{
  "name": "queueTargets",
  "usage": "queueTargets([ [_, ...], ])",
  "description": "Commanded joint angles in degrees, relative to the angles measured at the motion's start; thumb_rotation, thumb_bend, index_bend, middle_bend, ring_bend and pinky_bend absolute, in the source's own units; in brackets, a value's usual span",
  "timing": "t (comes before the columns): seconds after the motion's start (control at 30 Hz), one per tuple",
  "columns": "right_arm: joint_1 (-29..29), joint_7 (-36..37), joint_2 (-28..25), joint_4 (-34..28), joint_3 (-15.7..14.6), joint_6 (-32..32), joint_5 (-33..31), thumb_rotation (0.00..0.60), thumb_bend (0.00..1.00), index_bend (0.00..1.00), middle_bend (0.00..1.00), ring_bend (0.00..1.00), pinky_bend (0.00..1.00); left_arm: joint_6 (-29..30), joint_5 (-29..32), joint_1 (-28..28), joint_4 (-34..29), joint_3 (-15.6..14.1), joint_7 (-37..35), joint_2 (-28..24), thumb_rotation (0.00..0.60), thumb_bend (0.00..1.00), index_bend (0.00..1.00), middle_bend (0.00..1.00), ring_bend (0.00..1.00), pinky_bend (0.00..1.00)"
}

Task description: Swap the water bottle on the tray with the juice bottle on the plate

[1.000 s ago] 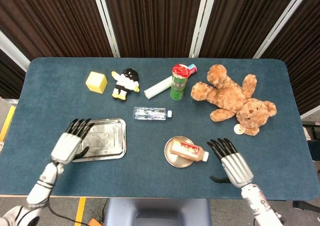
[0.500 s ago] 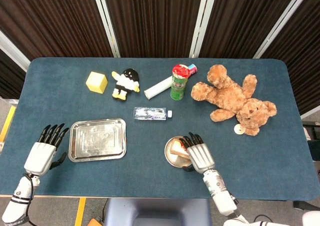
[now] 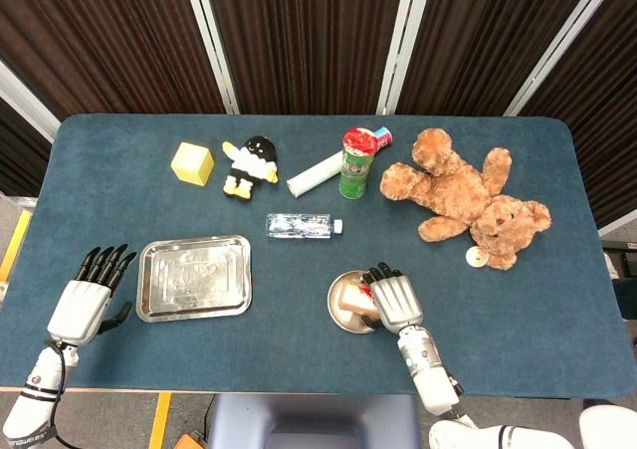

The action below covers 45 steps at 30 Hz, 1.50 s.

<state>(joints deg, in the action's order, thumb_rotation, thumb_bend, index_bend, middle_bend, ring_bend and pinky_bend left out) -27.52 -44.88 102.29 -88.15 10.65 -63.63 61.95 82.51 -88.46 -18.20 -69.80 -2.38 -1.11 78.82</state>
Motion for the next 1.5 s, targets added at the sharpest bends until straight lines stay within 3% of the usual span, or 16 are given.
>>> queueTargets([
  [0.03,-0.4,-0.1,0.4,0.4,-0.1,-0.1,-0.4,0.6,0.32,0.45,0.39,0.29,0.5,-0.5,0.2,0.1,-0.3,0.2,-0.1,-0.3,0.6,0.36,0.0,0.0,0.0,0.04],
  [0.13,-0.6,-0.1,0.6,0.6,-0.2,-0.2,-0.5,0.6,0.33,0.48,0.41,0.34,0.55,-0.8,0.3,0.1,-0.5,0.3,-0.1,-0.4,0.6,0.36,0.0,0.0,0.0,0.04],
  [0.3,-1.3,0.0,1.7,1.7,-0.5,-2.1,0.6,0.6,0.38,0.7,0.59,0.6,0.77,-1.4,0.4,0.3,-0.9,0.9,-0.1,-0.8,0.6,0.36,0.0,0.0,0.0,0.04],
  [0.47,-1.8,-1.2,1.8,1.2,-0.9,-3.2,0.6,0.6,0.43,0.81,0.68,0.71,0.86,-1.9,0.7,0.6,-1.9,1.3,0.9,-1.3,0.6,0.36,0.0,0.0,0.0,0.04],
  [0.67,-2.1,0.0,0.7,-2.0,-1.6,-4.8,3.2,0.6,0.44,0.85,0.71,0.74,0.88,-2.2,0.7,0.8,-2.5,1.7,1.2,-1.6,0.6,0.36,0.0,0.0,0.0,0.04],
  [0.9,-1.7,1.2,-1.4,-10.1,-5.5,-7.9,12.1,0.6,0.44,0.87,0.72,0.76,0.87,-2.5,1.2,1.1,-3.0,2.5,1.6,-2.0,0.6,0.36,0.0,0.0,0.0,0.04],
  [1.0,-2.6,-0.2,-0.1,-11.8,-7.1,-6.6,14.0,0.6,0.44,0.87,0.72,0.76,0.87,-2.8,1.5,1.1,-3.2,2.8,1.9,-2.1,0.6,0.36,0.0,0.0,0.0,0.04],
  [1.1,-4.1,-3.2,3.6,-9.6,-7.9,-4.6,14.5,0.6,0.44,0.86,0.72,0.76,0.87,-2.8,1.4,1.2,-3.4,3.0,2.2,-2.1,0.6,0.36,0.0,0.0,0.0,0.04],
  [1.23,-5.8,-6.6,9.6,-3.5,-7.0,-1.9,11.9,0.6,0.44,0.81,0.72,0.73,0.83,-2.8,0.9,1.3,-3.6,2.9,2.3,-2.2,0.6,0.36,0.0,0.0,0.0,0.04],
  [1.3,-6.6,-6.5,11.9,-0.4,-6.3,-0.9,11.5,0.6,0.44,0.74,0.71,0.68,0.75,-2.8,1.0,1.4,-3.6,3.0,2.2,-2.3,0.6,0.36,0.0,0.0,0.0,0.04],
  [1.5,-7.9,-2.4,13.4,2.9,-5.8,1.1,12.5,0.6,0.39,0.36,0.49,0.43,0.42,-3.0,1.1,1.4,-3.2,3.5,1.6,-2.3,0.6,0.36,0.0,0.0,0.0,0.04],
])
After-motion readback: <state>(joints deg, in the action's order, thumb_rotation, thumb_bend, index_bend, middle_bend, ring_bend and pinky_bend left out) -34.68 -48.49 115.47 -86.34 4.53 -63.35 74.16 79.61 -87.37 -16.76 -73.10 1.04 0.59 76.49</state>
